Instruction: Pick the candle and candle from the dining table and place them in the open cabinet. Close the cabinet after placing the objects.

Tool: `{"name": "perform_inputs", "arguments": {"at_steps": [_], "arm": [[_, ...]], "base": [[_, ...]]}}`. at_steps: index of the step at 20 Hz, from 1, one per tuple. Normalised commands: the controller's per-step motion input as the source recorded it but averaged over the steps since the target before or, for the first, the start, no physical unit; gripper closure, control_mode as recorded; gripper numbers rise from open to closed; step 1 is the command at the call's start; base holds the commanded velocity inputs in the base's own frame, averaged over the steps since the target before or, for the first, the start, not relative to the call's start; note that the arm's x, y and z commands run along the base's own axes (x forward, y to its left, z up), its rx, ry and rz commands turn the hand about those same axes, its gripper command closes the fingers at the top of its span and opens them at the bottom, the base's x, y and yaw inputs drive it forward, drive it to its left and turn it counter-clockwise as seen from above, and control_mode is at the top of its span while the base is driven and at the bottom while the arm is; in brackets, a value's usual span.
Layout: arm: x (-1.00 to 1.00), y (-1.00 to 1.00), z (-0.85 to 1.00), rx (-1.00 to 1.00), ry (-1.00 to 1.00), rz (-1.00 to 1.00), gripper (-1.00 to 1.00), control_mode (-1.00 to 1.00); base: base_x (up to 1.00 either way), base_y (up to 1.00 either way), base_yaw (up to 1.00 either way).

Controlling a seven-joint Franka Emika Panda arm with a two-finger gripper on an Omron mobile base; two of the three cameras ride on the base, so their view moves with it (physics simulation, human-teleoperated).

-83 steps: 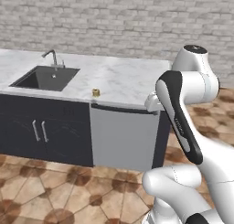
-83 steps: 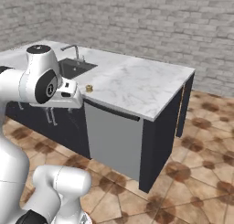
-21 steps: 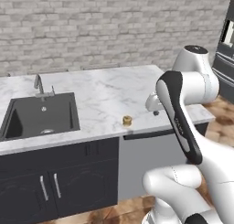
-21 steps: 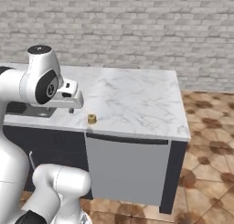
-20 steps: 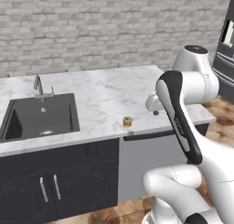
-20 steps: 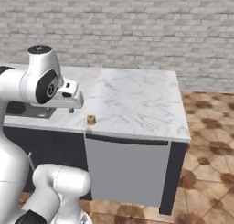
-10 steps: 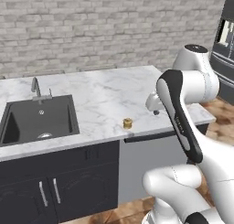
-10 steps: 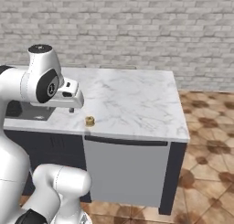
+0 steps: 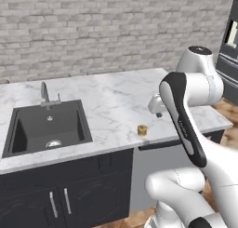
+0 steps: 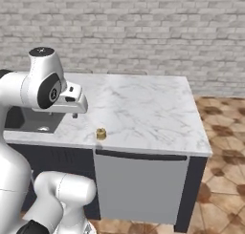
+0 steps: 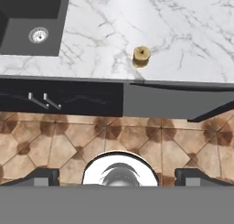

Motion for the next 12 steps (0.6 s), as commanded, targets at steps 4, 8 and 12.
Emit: {"name": "perform_inputs", "arguments": {"at_steps": [4, 8, 12], "arm": [[0.0, 0.0, 0.0, 0.0, 0.0, 0.0, -1.0, 1.0], [0.0, 0.0, 0.0, 0.0, 0.0, 0.0, -1.0, 1.0], [0.0, 0.0, 0.0, 0.0, 0.0, 0.0, -1.0, 1.0]], "base": [[0.41, 0.21, 0.0], [0.31, 0.05, 0.0], [0.3, 0.03, 0.0]]}}
